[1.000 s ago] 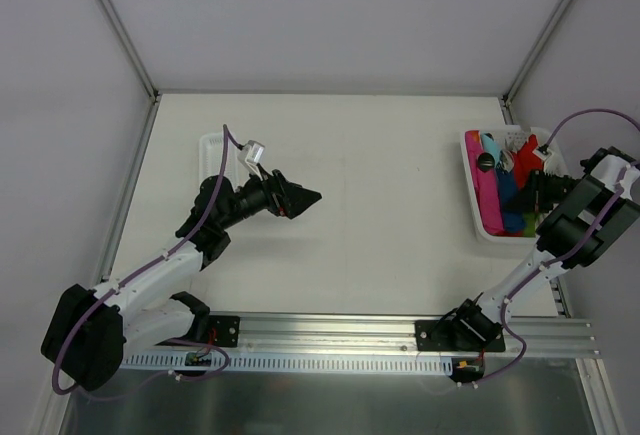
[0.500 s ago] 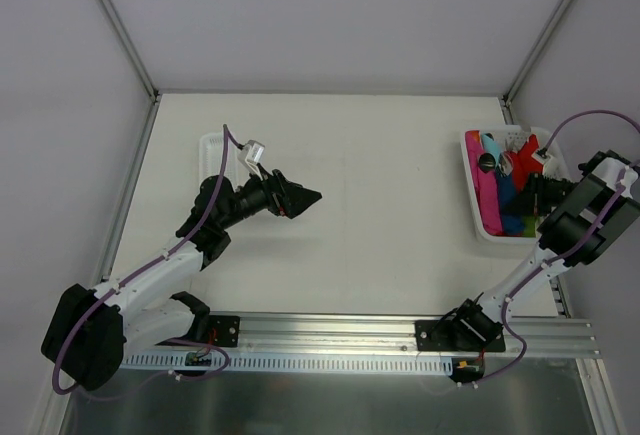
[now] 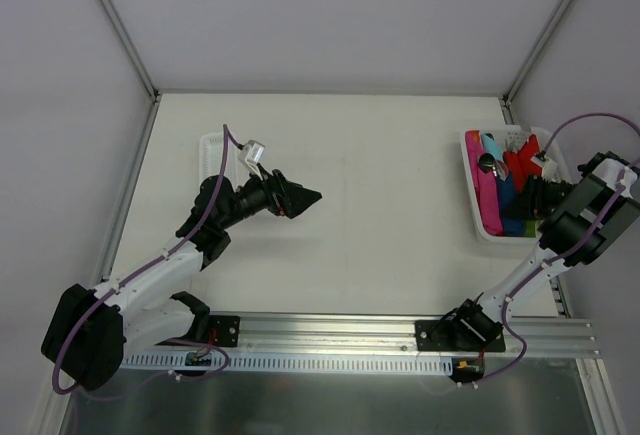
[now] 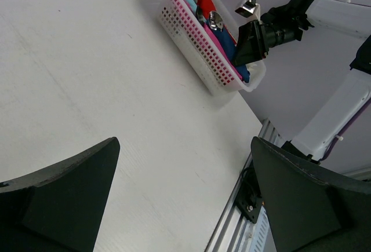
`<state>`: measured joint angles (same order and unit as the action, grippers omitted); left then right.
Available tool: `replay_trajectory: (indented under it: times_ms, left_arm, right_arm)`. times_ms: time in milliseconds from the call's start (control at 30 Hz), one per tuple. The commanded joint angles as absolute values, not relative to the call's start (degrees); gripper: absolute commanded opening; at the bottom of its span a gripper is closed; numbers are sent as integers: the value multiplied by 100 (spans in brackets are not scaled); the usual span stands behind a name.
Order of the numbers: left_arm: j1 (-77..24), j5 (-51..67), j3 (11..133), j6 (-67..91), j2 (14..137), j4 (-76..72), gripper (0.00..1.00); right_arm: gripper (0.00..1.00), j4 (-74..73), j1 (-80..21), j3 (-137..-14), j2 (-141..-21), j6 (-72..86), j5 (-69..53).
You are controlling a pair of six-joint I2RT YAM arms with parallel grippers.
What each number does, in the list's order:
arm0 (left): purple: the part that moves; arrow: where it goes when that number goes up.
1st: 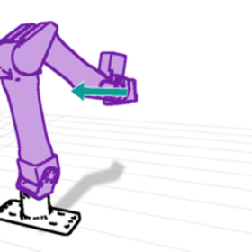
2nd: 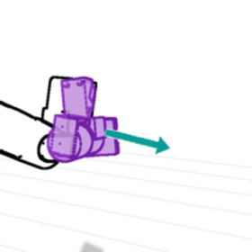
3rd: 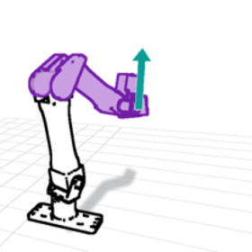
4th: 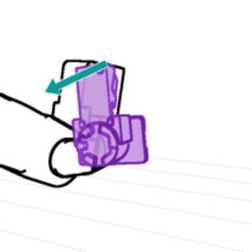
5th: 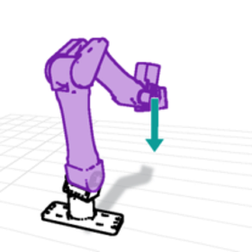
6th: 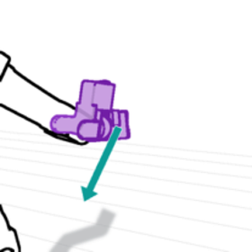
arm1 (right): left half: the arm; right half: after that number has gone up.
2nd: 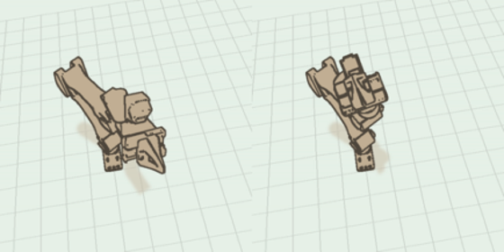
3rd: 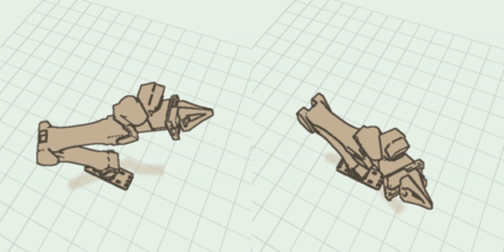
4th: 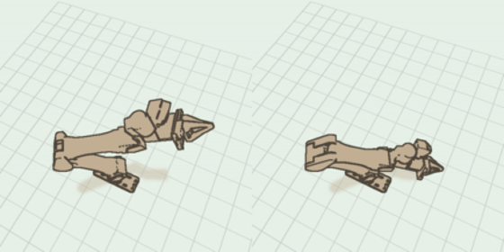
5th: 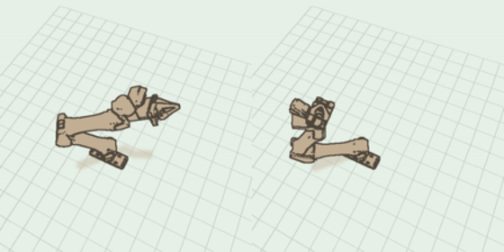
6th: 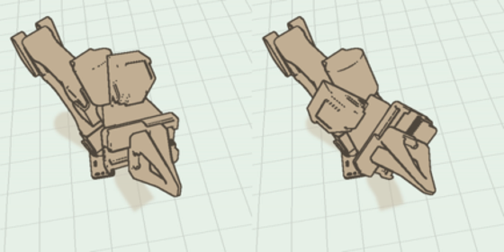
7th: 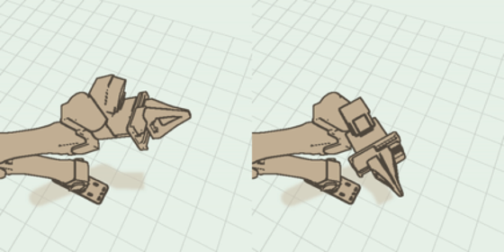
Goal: Place the utensils on the paper napkin and roll it up
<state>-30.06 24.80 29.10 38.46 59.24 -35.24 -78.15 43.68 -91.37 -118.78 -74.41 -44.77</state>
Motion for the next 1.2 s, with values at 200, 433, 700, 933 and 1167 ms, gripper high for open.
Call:
replay_trajectory:
  times_ms: [200,433,700,933,1167]
  left_arm:
    - [-3059,2452,3094,3762,5985,-3744,99]
    - [-3059,2461,3120,3762,5976,-3744,99]
    - [-3067,2329,3164,3727,5968,-3551,99]
    - [-3059,2233,3190,3709,6003,-3437,99]
    - [-3059,1882,3585,3525,6012,-2489,99]
  right_arm:
    - [40,-8437,4781,-9211,-12252,-6979,-3973]
    - [47,-8332,4781,-9501,-12059,-6812,-3850]
    - [54,-7840,4781,-9694,-11717,-6416,-3525]
    - [77,-7778,4711,-9931,-11435,-6355,-3498]
    - [88,-7367,4360,-10099,-10856,-6153,-3086]
